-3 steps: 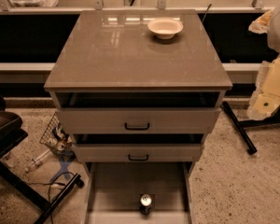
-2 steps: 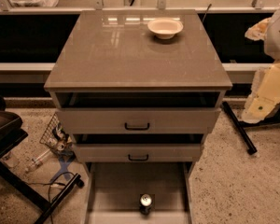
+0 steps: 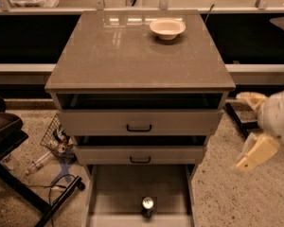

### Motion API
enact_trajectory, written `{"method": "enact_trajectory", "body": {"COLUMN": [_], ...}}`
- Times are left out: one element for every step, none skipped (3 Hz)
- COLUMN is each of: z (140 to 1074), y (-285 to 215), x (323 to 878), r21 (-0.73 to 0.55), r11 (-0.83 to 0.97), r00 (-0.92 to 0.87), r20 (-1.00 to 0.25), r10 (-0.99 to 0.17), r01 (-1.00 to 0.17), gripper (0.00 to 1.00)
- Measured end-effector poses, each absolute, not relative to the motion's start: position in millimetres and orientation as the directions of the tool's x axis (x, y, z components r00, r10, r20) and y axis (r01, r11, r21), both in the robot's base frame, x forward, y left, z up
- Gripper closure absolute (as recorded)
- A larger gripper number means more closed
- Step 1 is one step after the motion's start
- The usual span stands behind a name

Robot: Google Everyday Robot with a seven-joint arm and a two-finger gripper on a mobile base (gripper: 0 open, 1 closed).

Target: Pick pepsi can from bottom drawer and place on counter

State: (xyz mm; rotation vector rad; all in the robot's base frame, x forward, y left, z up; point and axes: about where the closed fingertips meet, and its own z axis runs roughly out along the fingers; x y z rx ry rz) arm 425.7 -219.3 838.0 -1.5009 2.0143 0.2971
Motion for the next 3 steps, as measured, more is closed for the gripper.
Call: {"method": "enact_trajectory", "body": {"z": [794,770,756], "y": [-222,-234,-240], "x": [434,426,422], "r21": [-0.158,-0.151,-0.202], "r11": [0.404,0.439,0.419], "r00": [-0.153,-0.081,-0.014], "r20": [-0.757,-0.881,-0.888], "r10": [-0.636,-0.466,-0.459], "r01": [-0.901,-0.886,-0.885], "gripper": [0.00,0.00,0.00]}}
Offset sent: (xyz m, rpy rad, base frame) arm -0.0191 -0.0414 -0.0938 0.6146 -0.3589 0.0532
